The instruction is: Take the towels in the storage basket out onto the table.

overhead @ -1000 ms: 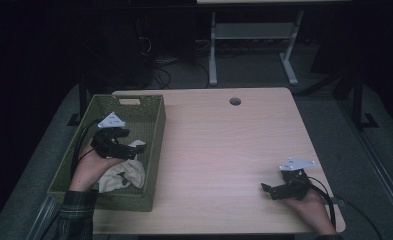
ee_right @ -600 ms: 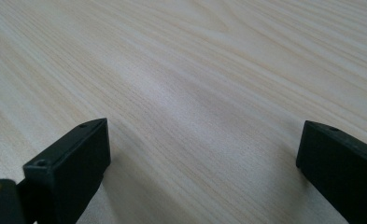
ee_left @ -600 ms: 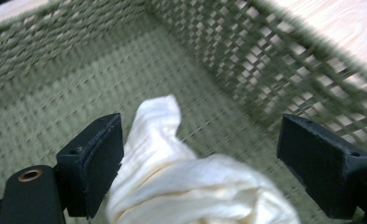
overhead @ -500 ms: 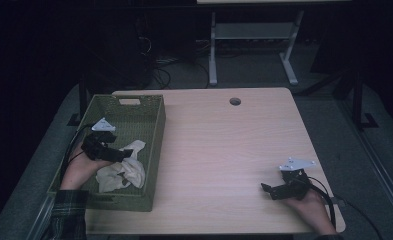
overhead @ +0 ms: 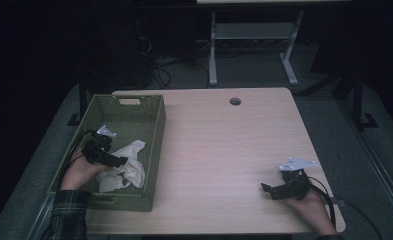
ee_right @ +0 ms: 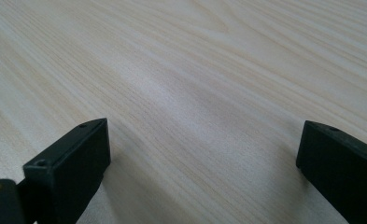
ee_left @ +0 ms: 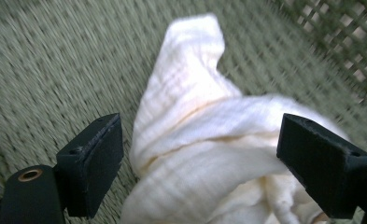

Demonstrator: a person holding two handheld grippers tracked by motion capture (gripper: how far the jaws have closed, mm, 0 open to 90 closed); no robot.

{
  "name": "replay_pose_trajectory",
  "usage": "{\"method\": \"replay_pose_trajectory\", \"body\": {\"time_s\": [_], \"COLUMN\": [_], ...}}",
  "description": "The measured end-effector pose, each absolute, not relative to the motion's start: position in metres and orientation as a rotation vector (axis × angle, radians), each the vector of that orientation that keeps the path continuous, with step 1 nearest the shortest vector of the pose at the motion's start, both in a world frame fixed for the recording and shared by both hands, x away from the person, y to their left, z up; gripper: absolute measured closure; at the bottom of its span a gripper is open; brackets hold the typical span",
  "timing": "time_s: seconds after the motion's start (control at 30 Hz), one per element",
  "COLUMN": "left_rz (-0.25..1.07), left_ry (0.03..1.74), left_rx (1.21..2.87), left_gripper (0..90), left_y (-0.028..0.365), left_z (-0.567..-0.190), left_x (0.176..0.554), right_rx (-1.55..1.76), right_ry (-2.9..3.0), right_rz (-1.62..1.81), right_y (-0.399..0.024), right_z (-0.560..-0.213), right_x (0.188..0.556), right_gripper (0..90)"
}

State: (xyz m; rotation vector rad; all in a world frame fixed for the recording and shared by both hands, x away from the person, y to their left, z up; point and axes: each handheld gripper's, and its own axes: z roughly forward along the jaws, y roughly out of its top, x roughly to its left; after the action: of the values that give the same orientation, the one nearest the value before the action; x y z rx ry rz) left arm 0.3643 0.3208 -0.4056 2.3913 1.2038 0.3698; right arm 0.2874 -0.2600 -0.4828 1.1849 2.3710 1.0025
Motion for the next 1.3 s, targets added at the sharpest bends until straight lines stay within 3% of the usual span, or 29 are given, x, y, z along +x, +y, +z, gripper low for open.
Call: {"method": "replay_pose_trajectory", "body": {"time_s": [0.63, 0.87, 0.9, 0.93, 0.97, 1.1, 1.3], "left_rz": [0.179, 0.082, 0.067, 0.058, 0.039, 0.07, 0.112], "left_ry": [1.372, 1.398, 1.394, 1.386, 1.393, 1.368, 1.334], "left_rx": [2.441, 2.418, 2.419, 2.42, 2.411, 2.41, 2.317], "left_gripper": [16.2, 40.1, 40.1, 51.6, 56.8, 70.6, 75.5], "left_y": [0.324, 0.324, 0.324, 0.324, 0.325, 0.326, 0.33], "left_z": [-0.427, -0.427, -0.426, -0.425, -0.423, -0.416, -0.403], "left_x": [0.373, 0.372, 0.372, 0.372, 0.372, 0.37, 0.368], "right_rx": [1.185, 1.185, 1.185, 1.185, 1.185, 1.185, 1.185], "right_ry": [2.371, 2.371, 2.371, 2.371, 2.371, 2.371, 2.371], "right_rz": [1.002, 1.003, 1.003, 1.002, 1.004, 1.002, 1.002], "right_y": [-0.26, -0.26, -0.26, -0.26, -0.26, -0.26, -0.26], "right_z": [-0.483, -0.483, -0.483, -0.483, -0.483, -0.483, -0.483], "right_x": [0.287, 0.287, 0.287, 0.287, 0.287, 0.287, 0.287], "right_gripper": [2.4, 2.4, 2.4, 2.4, 2.4, 2.4, 2.4]}}
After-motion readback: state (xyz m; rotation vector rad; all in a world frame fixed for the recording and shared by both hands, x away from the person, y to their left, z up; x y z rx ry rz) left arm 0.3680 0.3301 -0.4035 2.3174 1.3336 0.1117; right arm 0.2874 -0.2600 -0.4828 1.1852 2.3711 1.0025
